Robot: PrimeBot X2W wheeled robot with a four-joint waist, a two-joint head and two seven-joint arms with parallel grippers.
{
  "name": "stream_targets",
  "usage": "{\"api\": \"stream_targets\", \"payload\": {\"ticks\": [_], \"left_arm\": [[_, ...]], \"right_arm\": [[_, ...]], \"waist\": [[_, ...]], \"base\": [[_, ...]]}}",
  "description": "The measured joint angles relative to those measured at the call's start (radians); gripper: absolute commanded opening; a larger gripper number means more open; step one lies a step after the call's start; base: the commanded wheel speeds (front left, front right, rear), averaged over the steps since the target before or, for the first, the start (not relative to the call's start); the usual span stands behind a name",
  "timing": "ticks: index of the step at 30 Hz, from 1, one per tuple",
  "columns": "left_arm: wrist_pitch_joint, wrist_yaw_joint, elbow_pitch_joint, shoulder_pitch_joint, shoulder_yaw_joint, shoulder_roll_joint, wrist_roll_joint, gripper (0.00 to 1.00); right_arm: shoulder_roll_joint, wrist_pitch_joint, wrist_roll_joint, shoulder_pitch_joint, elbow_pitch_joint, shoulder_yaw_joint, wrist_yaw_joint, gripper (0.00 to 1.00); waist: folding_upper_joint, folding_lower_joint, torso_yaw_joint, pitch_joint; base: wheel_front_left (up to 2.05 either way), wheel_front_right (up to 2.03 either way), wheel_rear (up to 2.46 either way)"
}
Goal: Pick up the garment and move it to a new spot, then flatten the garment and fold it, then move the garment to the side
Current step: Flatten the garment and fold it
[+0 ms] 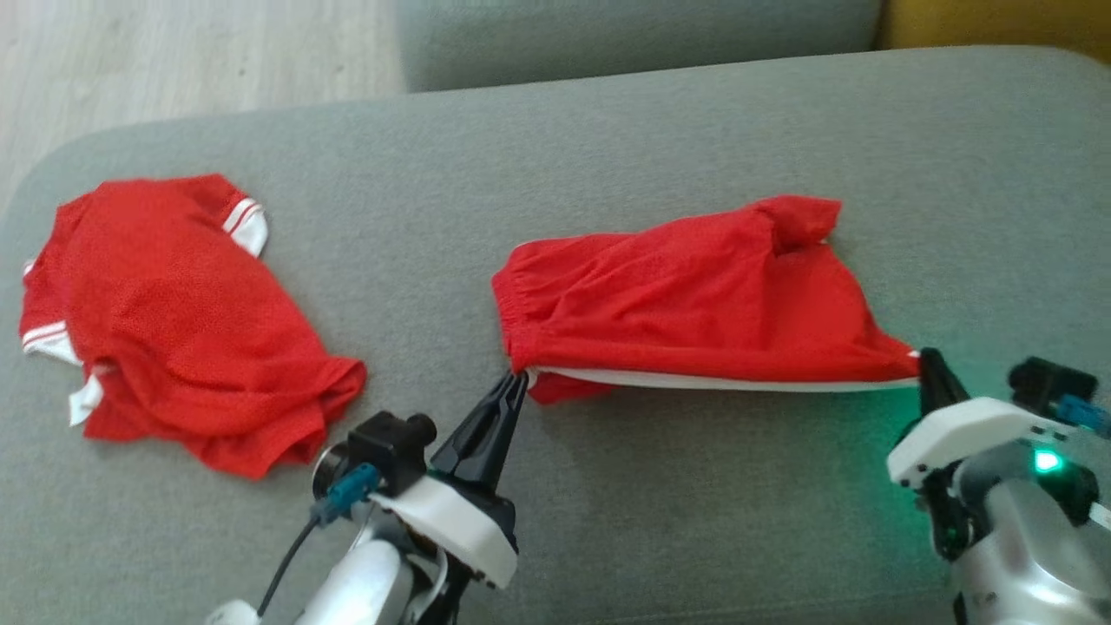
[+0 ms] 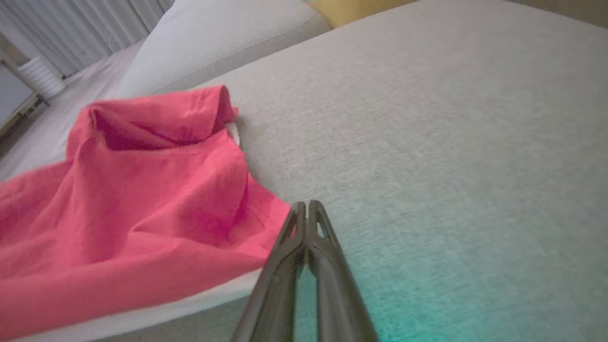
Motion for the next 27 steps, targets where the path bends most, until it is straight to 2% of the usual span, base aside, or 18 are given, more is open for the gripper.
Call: {"api": "stream_targets", "payload": {"ticks": [7,14,21,27], "left_arm": [[0.0,-0.007,-0.029,0.027,0.001,0.0,0.007,0.0],[0.0,-0.007,-0.095,0.002,-0.015,0.016,0.014,0.0],[0.0,-0.007,-0.151,-0.273,-0.038,0.123,-0.019,0.0],[0.035,-0.007,-0.174,-0.473,-0.025,0.176,-0.092,0.0]], "right_arm": [[0.026,-0.009,0.064,0.02,-0.157,-0.027,0.0,0.0],[0.03,-0.005,0.051,0.018,-0.382,-0.003,0.0,0.0],[0.016,0.065,0.002,-0.096,-0.588,0.049,0.0,0.0],[-0.019,0.123,-0.036,-0.199,-0.705,0.103,0.0,0.0]], "waist": [[0.0,0.0,-0.033,-0.036],[0.0,0.0,-0.041,-0.071],[0.0,0.0,-0.032,-0.098],[0.0,0.0,-0.036,-0.123]], "base": [[0.0,0.0,0.0],[0.0,0.0,0.0],[0.0,0.0,0.0],[0.0,0.0,0.0]]}}
